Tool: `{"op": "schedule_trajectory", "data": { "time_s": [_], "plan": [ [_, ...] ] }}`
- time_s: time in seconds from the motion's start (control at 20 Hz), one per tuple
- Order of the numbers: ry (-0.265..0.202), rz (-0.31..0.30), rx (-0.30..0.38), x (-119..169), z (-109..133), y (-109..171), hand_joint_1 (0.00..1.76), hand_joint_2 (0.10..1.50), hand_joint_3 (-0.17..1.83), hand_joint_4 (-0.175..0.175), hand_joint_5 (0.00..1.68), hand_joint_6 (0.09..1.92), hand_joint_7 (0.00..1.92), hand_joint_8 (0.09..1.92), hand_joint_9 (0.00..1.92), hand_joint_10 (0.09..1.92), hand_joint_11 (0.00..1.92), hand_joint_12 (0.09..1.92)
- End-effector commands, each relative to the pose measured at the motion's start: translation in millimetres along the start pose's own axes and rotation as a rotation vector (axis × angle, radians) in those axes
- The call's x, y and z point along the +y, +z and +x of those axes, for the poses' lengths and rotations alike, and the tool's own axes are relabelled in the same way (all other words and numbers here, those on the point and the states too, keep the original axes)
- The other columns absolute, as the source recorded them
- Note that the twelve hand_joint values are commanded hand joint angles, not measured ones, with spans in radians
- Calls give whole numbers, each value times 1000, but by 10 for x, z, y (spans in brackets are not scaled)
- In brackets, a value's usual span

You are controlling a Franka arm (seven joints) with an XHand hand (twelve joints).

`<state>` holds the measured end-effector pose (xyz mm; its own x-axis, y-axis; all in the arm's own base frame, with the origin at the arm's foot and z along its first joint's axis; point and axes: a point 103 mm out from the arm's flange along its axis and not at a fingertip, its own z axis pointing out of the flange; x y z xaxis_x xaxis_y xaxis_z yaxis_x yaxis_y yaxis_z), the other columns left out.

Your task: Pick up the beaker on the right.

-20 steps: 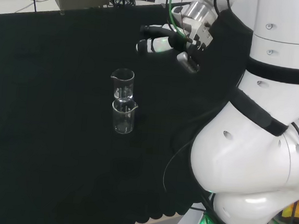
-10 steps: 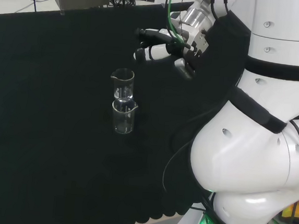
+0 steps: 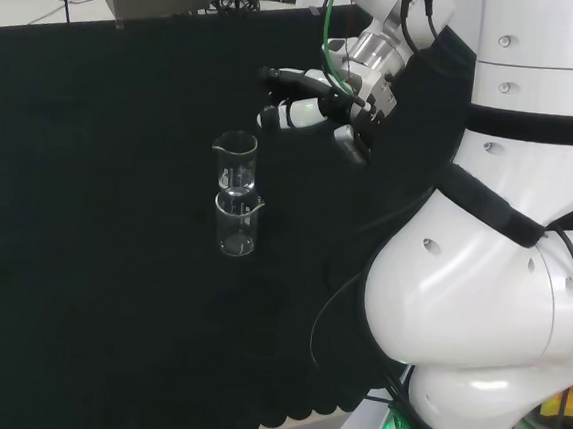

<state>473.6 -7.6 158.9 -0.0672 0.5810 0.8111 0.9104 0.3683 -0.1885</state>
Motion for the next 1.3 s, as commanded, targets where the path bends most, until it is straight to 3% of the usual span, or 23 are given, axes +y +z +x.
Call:
{"op": "schedule_trajectory", "data": {
  "time_s": [0.05,0.7,1.1,1.3],
  "plan": [
    [-19,-15,-5,41,-126,61,945,858,-175,-20,178,87,0,448,89,606,0,1231],
    [-23,28,81,116,-400,295,997,856,-175,-16,159,87,15,409,96,608,0,1202],
    [-75,29,75,153,-415,446,1000,856,-175,-15,153,87,2,382,61,590,0,1177],
    [-69,25,74,197,-470,474,1024,856,-175,-12,151,87,9,352,65,590,0,1159]
  ]
}}
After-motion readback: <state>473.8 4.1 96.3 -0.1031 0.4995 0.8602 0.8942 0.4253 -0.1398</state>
